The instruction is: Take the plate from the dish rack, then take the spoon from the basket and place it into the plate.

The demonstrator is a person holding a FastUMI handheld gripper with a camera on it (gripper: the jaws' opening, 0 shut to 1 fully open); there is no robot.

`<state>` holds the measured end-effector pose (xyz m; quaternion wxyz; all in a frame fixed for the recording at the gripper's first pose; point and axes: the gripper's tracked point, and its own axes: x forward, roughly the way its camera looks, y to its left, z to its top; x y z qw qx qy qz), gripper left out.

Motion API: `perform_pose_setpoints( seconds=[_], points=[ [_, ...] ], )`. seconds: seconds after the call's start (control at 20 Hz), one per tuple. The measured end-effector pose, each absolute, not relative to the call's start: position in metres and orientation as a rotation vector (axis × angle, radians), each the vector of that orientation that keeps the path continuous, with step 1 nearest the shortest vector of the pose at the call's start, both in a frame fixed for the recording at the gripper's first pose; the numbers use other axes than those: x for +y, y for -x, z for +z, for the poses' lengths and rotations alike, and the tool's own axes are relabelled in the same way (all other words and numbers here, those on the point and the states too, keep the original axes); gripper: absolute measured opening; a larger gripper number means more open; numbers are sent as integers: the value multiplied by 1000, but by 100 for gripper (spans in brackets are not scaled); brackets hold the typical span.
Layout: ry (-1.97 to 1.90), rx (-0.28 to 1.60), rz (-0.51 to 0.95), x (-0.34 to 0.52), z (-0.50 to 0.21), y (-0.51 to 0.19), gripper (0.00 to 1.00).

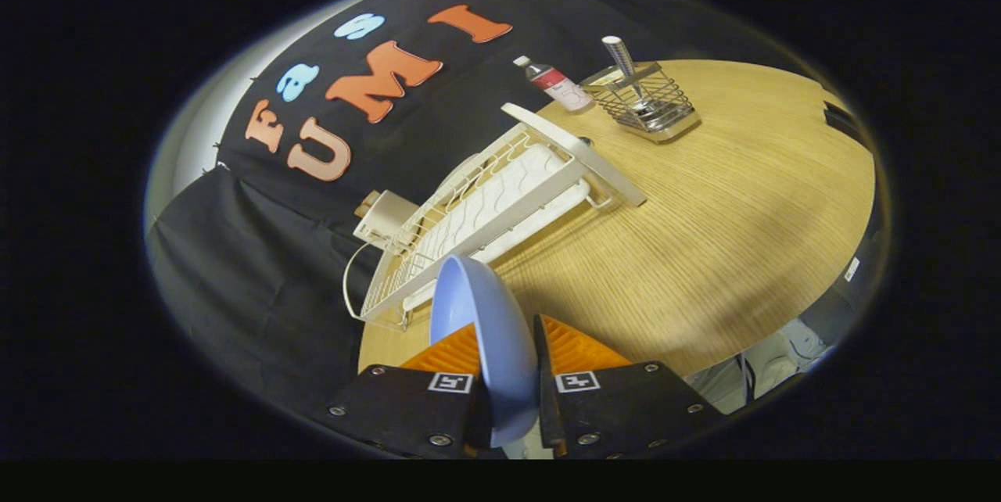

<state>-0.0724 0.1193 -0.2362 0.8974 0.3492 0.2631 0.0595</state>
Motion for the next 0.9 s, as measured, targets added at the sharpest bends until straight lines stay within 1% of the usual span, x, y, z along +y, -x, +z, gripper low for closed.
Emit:
perform_pose_setpoints(
  seconds=[0.2,0.3,0.45,0.5,0.65,0.7,0.75,0.8,0.9],
  points=[
    [-766,569,117,121,-245,67,25],
    [-731,569,86,114,-248,65,27],
    [-740,553,72,106,-243,65,40],
    [-723,546,58,103,-246,65,53],
    [-672,515,18,86,-244,58,63],
    [-653,507,7,81,-243,58,70],
    [-624,493,-11,73,-241,56,75],
    [-587,475,-30,64,-236,54,81],
    [-520,443,-65,44,-227,48,90]
  ],
)
